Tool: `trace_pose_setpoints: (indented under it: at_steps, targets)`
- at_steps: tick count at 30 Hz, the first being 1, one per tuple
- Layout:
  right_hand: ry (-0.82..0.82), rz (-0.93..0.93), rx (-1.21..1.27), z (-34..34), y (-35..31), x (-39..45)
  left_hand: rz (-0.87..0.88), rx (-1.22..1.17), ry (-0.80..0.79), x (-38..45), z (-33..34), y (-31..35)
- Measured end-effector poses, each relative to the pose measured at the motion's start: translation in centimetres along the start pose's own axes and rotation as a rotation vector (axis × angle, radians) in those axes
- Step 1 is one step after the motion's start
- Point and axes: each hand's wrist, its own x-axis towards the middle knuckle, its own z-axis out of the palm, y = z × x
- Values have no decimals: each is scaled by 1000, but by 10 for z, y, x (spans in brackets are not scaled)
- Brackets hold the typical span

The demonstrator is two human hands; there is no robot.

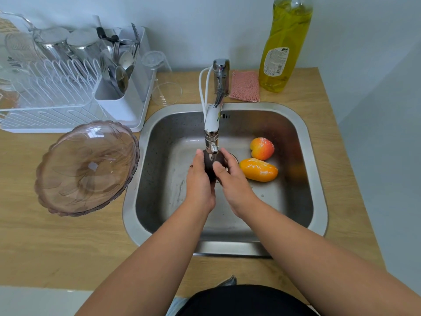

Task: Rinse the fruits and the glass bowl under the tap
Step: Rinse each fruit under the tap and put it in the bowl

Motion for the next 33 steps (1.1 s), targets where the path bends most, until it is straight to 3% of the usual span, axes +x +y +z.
trace_pose_setpoints:
  at_steps: [5, 10, 15, 18, 26, 33]
  targets:
    - [146, 49, 87, 7, -8, 10, 208, 309, -26, -7, 4, 0]
    - [247, 262, 359, -1, -20, 19, 365, 486, -141, -16, -1, -9]
    - [134, 146, 249, 5, -8, 13, 153, 164, 41, -8, 5, 1]
    - [117, 66, 179, 7, 0, 10, 138, 84, 104, -5, 5, 8]
    - [198, 18, 206, -3, -9, 14, 162, 92, 71, -10, 11, 6]
    - [27, -21, 279, -7, -13, 8, 116, 9, 72, -6, 10, 17]
